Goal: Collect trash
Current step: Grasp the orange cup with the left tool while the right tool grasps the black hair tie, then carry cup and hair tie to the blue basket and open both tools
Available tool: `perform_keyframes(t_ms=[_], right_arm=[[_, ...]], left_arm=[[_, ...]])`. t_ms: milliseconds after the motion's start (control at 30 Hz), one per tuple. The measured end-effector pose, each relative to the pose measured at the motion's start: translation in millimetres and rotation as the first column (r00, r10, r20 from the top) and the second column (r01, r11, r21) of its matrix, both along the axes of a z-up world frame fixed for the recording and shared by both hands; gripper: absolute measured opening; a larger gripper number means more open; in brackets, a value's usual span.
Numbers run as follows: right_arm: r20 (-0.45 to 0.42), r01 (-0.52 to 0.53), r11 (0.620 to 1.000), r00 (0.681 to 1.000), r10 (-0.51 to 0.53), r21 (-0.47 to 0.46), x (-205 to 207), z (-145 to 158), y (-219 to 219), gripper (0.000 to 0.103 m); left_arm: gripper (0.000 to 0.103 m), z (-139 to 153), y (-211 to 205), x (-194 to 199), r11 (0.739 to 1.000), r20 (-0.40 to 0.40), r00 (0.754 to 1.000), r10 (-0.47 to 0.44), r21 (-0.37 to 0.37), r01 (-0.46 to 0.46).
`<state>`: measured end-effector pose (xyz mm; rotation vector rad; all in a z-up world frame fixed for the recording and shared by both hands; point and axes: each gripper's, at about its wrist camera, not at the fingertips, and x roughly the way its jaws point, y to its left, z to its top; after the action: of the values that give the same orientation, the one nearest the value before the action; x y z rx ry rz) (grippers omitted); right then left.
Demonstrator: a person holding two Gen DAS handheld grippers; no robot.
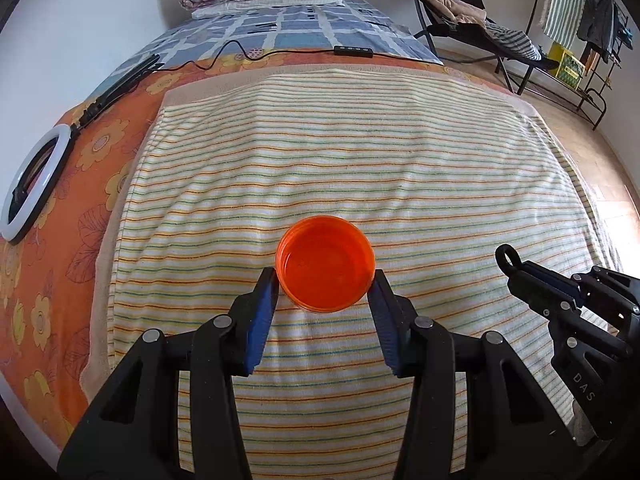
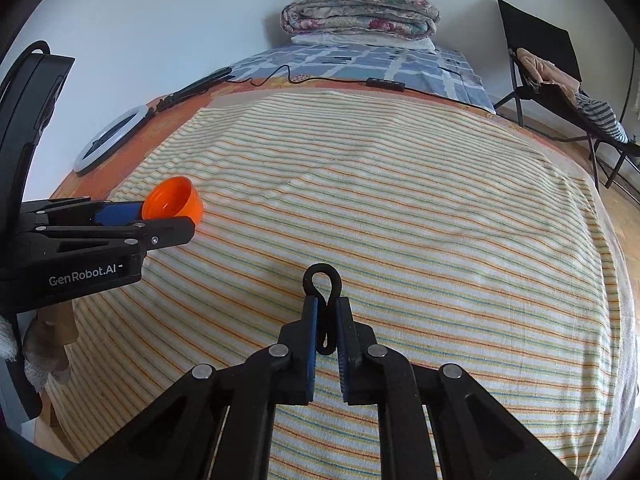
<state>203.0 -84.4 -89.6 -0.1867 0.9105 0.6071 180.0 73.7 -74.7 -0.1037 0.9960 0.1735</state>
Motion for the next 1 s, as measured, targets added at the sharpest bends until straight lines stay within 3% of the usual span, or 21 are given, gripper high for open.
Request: perform_keyframes(t_ms=[533,1000], right_arm=[[0.046,0.026,0.997,0.999,-0.029,0.067,-41.2,46.8,-36.8,0.007],[0.038,0.035,0.994,0.999,-0.039,0.104,-118.9,79.4,-78.5,0.007]], left_arm=[[0.047,51.5,-42.1,-56.5,0.996,0.087,0.993,-0.084,0.009,0.084],[0.047,77.2,-89.1,-152.2,0.982,0.097,0.978,-0.186,-0.001,0.187]])
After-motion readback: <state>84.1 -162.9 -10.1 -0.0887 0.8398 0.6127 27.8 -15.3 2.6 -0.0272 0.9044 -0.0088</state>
